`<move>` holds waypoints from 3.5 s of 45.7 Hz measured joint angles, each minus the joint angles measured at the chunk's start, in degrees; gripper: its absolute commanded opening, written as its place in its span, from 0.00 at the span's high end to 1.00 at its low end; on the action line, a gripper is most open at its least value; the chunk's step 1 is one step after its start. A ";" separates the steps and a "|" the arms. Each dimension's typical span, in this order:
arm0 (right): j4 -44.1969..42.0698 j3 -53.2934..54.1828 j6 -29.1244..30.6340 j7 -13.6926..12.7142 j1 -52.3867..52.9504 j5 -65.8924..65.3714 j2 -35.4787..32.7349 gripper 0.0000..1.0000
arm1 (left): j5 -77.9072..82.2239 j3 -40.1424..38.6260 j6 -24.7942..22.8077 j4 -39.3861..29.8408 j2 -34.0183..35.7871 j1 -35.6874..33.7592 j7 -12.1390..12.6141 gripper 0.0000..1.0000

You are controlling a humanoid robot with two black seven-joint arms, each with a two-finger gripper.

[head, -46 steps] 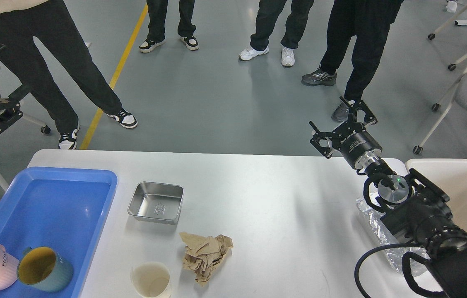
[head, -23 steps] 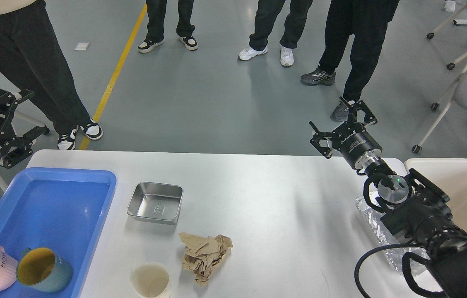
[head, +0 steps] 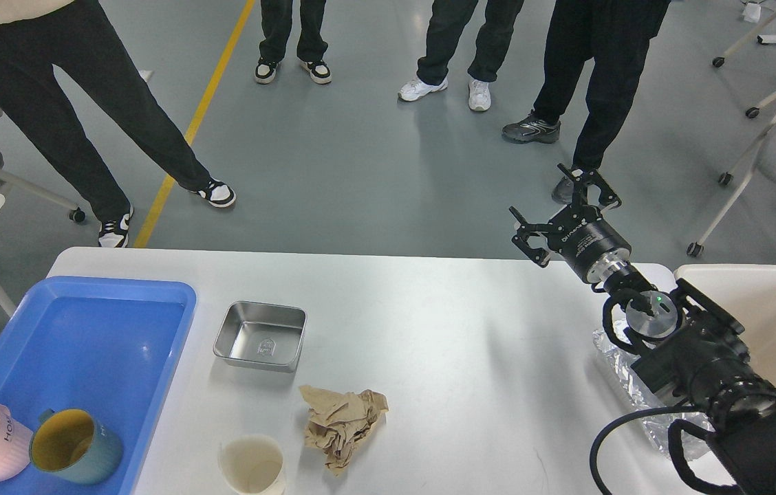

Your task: Tidy desktop

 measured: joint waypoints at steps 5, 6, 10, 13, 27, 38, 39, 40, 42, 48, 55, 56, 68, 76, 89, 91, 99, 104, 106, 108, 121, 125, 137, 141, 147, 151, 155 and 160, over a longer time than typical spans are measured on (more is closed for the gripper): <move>0.00 -0.15 0.00 0.00 -0.05 -0.09 -0.07 0.00 | -0.66 -1.69 -0.01 1.07 1.50 0.09 1.33 0.04; 0.00 -0.16 0.00 0.00 -0.07 -0.10 -0.07 0.00 | -0.77 -1.79 -0.01 1.19 1.64 -0.12 1.43 0.04; 0.00 -0.17 -0.06 0.00 -0.10 -0.10 0.02 0.00 | -0.78 -1.88 -0.01 1.47 1.77 -1.39 1.96 0.04; 0.00 -0.17 -0.08 0.00 -0.11 -0.11 0.13 0.00 | -0.77 -0.36 0.00 1.59 1.71 -2.70 2.90 0.04; 0.00 -0.18 -0.10 0.05 -0.17 -0.11 1.07 0.00 | -7.83 27.48 21.23 10.32 -3.52 -28.36 4.17 0.03; 0.00 -0.18 -0.10 0.07 -0.11 -0.10 1.13 0.00 | -9.12 36.93 29.22 20.30 -15.91 -46.14 3.11 0.03; 0.00 -0.18 -0.10 0.07 -0.09 -0.11 1.13 0.00 | -9.00 37.07 29.38 20.57 -16.92 -46.58 2.92 0.03; 0.00 -0.18 -0.10 0.07 -0.07 -0.11 1.13 0.00 | -8.87 37.19 29.53 20.83 -17.89 -46.94 2.64 0.03; 0.00 -0.18 -0.10 0.07 -0.05 -0.11 1.13 0.00 | -8.60 37.55 29.94 21.38 -20.06 -47.64 1.58 0.03; 0.00 -0.18 -0.10 0.08 -0.01 -0.11 1.20 0.00 | -8.28 39.35 32.46 23.07 -25.65 -50.20 -5.77 0.03; 0.00 -0.18 -0.10 0.09 -0.02 -0.11 1.69 0.00 | -8.27 41.17 34.13 23.99 -29.08 -50.77 -19.24 0.03; 0.00 -0.18 -0.10 0.09 -0.02 -0.12 1.72 0.00 | -8.27 41.28 34.30 24.03 -29.58 -50.76 -20.81 0.03; 0.00 -0.17 -0.16 0.09 0.05 -0.51 1.90 0.00 | -8.00 42.01 40.88 24.26 -35.21 -50.90 -27.54 0.03; 0.00 -0.18 -0.18 0.09 0.10 -0.53 2.23 0.00 | -8.04 46.99 40.98 27.44 -36.79 -50.82 -26.61 0.03; 0.00 -0.17 -0.19 0.09 0.14 -0.55 3.36 0.00 | -6.73 50.93 39.12 29.38 -36.66 -50.59 -31.70 0.03; 0.00 -0.17 -0.19 0.08 0.14 -0.54 3.44 0.00 | -6.66 50.98 38.09 29.39 -36.26 -50.67 -31.79 0.03; 0.00 -0.17 -0.39 0.09 0.12 -0.55 3.47 0.00 | -6.31 51.04 33.34 29.20 -33.70 -50.45 -32.55 0.03; 0.00 -0.17 -0.51 0.09 0.12 -0.55 3.48 0.00 | -6.27 50.63 31.90 28.70 -32.45 -50.54 -35.90 0.03; 0.00 -0.17 -0.54 0.09 0.14 -0.55 3.48 0.00 | -6.39 50.35 31.51 28.64 -31.94 -50.71 -37.29 0.03; 0.00 -0.17 -0.56 0.09 0.18 -0.55 3.48 0.00 | -6.47 50.13 30.75 28.54 -31.50 -50.78 -39.03 0.03; 1.39 -0.17 -0.59 0.08 0.24 -0.55 3.04 0.00 | -8.08 50.05 31.51 31.74 -31.08 -53.19 -42.30 0.03; 1.49 -0.17 -0.59 0.08 0.24 -0.54 3.15 0.00 | -7.95 51.17 31.89 31.88 -31.41 -53.19 -41.94 0.03; 1.59 -0.17 -0.54 0.08 0.20 -0.55 3.04 0.00 | -8.29 54.30 28.50 28.78 -23.36 -50.13 -40.03 0.03; 1.79 -0.17 -0.52 0.08 0.02 -0.55 3.03 0.00 | -8.77 54.92 27.89 25.48 -19.93 -45.73 -39.87 0.03; 2.73 -0.17 -0.52 0.08 -0.46 -0.55 3.04 0.00 | -11.28 54.67 27.77 18.32 -14.95 -36.77 -39.78 0.03; 3.00 -0.17 -0.54 0.08 -0.71 -0.54 3.04 0.00 | -12.44 54.42 28.01 13.83 -11.95 -31.63 -39.69 0.03; 3.05 -0.19 -0.62 0.08 -0.86 -0.54 2.99 0.00 | -12.91 54.32 28.47 8.84 -8.62 -26.53 -39.58 0.03; 3.08 -0.37 -0.70 0.08 -1.16 -0.55 2.94 0.00 | -13.79 54.29 29.20 2.52 -4.17 -19.30 -39.42 0.03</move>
